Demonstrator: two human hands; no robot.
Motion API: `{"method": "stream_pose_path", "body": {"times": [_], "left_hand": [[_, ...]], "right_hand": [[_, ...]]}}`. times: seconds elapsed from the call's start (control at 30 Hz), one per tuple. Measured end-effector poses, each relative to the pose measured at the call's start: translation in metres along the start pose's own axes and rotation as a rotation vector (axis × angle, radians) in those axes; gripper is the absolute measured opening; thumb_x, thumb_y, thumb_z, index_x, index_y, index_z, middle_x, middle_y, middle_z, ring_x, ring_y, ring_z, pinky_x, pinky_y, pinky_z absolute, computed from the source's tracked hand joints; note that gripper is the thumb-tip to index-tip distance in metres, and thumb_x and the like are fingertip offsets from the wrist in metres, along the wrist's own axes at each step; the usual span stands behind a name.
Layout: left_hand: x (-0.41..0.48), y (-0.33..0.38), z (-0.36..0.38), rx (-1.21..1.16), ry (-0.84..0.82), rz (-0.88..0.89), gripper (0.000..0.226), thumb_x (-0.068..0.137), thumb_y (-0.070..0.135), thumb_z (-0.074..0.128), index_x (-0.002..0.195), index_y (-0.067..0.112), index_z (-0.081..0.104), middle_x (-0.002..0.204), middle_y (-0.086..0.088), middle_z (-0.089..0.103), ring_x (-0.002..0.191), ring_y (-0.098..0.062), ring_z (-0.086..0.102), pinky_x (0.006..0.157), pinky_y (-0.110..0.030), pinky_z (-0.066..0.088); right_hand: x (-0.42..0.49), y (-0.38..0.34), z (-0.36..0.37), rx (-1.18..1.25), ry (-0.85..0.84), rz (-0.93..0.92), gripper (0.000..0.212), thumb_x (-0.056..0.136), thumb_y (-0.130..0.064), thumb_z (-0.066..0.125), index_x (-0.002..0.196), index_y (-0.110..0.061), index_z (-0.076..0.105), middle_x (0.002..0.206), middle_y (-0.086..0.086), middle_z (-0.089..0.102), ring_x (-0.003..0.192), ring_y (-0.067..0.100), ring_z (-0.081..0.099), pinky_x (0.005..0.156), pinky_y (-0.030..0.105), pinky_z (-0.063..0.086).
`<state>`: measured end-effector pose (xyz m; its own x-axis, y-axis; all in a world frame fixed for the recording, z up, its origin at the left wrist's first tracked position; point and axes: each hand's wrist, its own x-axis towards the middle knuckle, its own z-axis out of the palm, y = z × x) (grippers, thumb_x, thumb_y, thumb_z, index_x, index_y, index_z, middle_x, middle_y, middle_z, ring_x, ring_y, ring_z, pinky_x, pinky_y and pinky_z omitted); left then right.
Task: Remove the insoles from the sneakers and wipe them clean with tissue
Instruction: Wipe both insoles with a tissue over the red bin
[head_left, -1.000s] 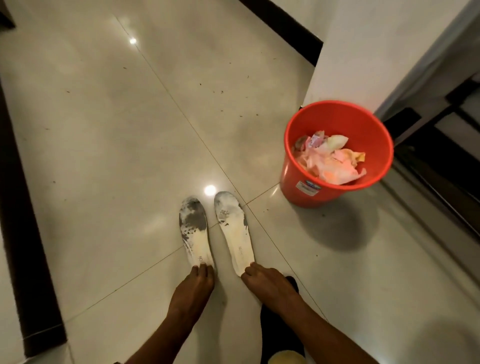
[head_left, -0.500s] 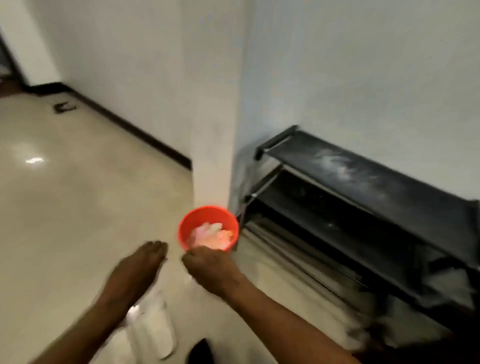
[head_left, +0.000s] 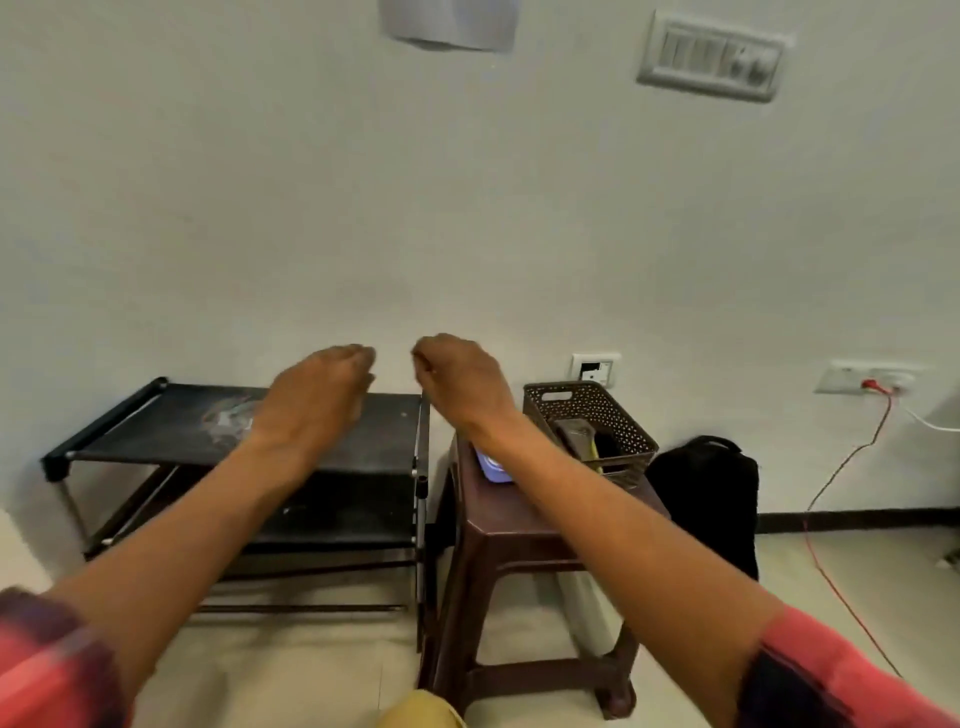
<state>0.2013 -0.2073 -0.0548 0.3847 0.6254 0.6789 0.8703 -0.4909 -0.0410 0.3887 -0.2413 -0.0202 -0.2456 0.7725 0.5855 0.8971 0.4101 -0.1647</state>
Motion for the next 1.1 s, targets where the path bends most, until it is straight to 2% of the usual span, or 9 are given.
{"method": "stream_pose_path", "body": {"times": [0.17, 0.3, 0.47, 0.57, 0.63, 0.73, 0.87, 1.0, 1.1], "left_hand": [[0.03, 0.067, -0.013, -0.015, -0.152, -0.037, 0.012, 0.099, 0.018, 0.06, 0.106, 0.01, 0.065, 0.105, -0.01, 0.072, 0.095, -0.036, 0.069, 0.066, -0.043, 0.054], [0.043, 0.074, 0.029, -0.018, -0.202, 0.053, 0.005, 0.098, 0.012, 0.058, 0.094, 0.01, 0.06, 0.093, -0.008, 0.068, 0.083, -0.032, 0.066, 0.057, -0.036, 0.04], [0.048, 0.07, 0.115, -0.049, -0.36, 0.067, 0.01, 0.093, 0.004, 0.06, 0.092, 0.014, 0.058, 0.094, -0.005, 0.067, 0.082, -0.031, 0.067, 0.056, -0.038, 0.044], [0.054, 0.081, 0.169, -0.115, -0.429, 0.071, 0.007, 0.097, 0.009, 0.055, 0.099, 0.011, 0.062, 0.1, -0.01, 0.068, 0.091, -0.034, 0.067, 0.064, -0.042, 0.049], [0.06, 0.097, 0.202, -0.175, -0.481, 0.059, 0.016, 0.101, 0.017, 0.054, 0.107, 0.009, 0.065, 0.108, -0.014, 0.069, 0.099, -0.035, 0.067, 0.072, -0.044, 0.05], [0.063, 0.124, 0.237, -0.289, -0.603, 0.028, 0.017, 0.097, 0.014, 0.059, 0.109, 0.006, 0.068, 0.108, -0.017, 0.071, 0.099, -0.035, 0.069, 0.075, -0.044, 0.052], [0.063, 0.133, 0.263, -0.333, -0.505, -0.067, 0.011, 0.093, 0.014, 0.059, 0.1, 0.009, 0.066, 0.093, -0.015, 0.069, 0.085, -0.036, 0.067, 0.067, -0.043, 0.051], [0.069, 0.128, 0.277, -0.468, -0.555, -0.077, 0.031, 0.094, 0.006, 0.059, 0.125, 0.005, 0.061, 0.11, -0.016, 0.069, 0.097, -0.032, 0.067, 0.076, -0.039, 0.052], [0.073, 0.12, 0.278, -0.52, -0.418, -0.169, 0.042, 0.087, -0.002, 0.063, 0.127, 0.007, 0.057, 0.12, -0.013, 0.065, 0.105, -0.031, 0.066, 0.078, -0.038, 0.053]], "right_hand": [[-0.005, 0.091, -0.016, -0.062, 0.018, 0.154, 0.013, 0.092, -0.014, 0.053, 0.09, -0.01, 0.065, 0.084, 0.007, 0.067, 0.077, 0.03, 0.062, 0.064, 0.041, 0.053], [-0.001, 0.149, 0.016, -0.145, -0.166, 0.364, 0.01, 0.086, -0.006, 0.057, 0.088, -0.009, 0.066, 0.086, 0.01, 0.066, 0.076, 0.031, 0.064, 0.062, 0.034, 0.053], [0.005, 0.195, 0.083, -0.219, -0.369, 0.495, 0.02, 0.086, -0.002, 0.065, 0.078, -0.01, 0.049, 0.096, 0.017, 0.066, 0.081, 0.033, 0.065, 0.059, 0.033, 0.042], [0.004, 0.203, 0.119, -0.32, -0.438, 0.489, 0.011, 0.091, -0.002, 0.061, 0.1, -0.007, 0.057, 0.108, 0.016, 0.064, 0.095, 0.033, 0.065, 0.067, 0.038, 0.048], [0.002, 0.209, 0.144, -0.411, -0.504, 0.495, 0.024, 0.092, 0.001, 0.058, 0.115, -0.005, 0.059, 0.117, 0.016, 0.064, 0.103, 0.032, 0.065, 0.077, 0.038, 0.052], [-0.006, 0.216, 0.166, -0.453, -0.589, 0.51, 0.024, 0.094, -0.003, 0.056, 0.117, -0.008, 0.059, 0.117, 0.015, 0.064, 0.105, 0.032, 0.065, 0.079, 0.038, 0.053], [-0.007, 0.229, 0.174, -0.489, -0.548, 0.53, 0.022, 0.096, -0.009, 0.054, 0.117, -0.01, 0.057, 0.117, 0.013, 0.064, 0.104, 0.031, 0.066, 0.08, 0.039, 0.053], [-0.003, 0.228, 0.17, -0.455, -0.403, 0.553, 0.019, 0.095, -0.006, 0.054, 0.113, -0.009, 0.057, 0.111, 0.014, 0.065, 0.101, 0.033, 0.066, 0.074, 0.04, 0.052], [0.004, 0.217, 0.164, -0.336, -0.244, 0.523, 0.011, 0.094, -0.01, 0.054, 0.105, -0.01, 0.053, 0.099, 0.013, 0.067, 0.089, 0.033, 0.067, 0.061, 0.037, 0.043]]}}
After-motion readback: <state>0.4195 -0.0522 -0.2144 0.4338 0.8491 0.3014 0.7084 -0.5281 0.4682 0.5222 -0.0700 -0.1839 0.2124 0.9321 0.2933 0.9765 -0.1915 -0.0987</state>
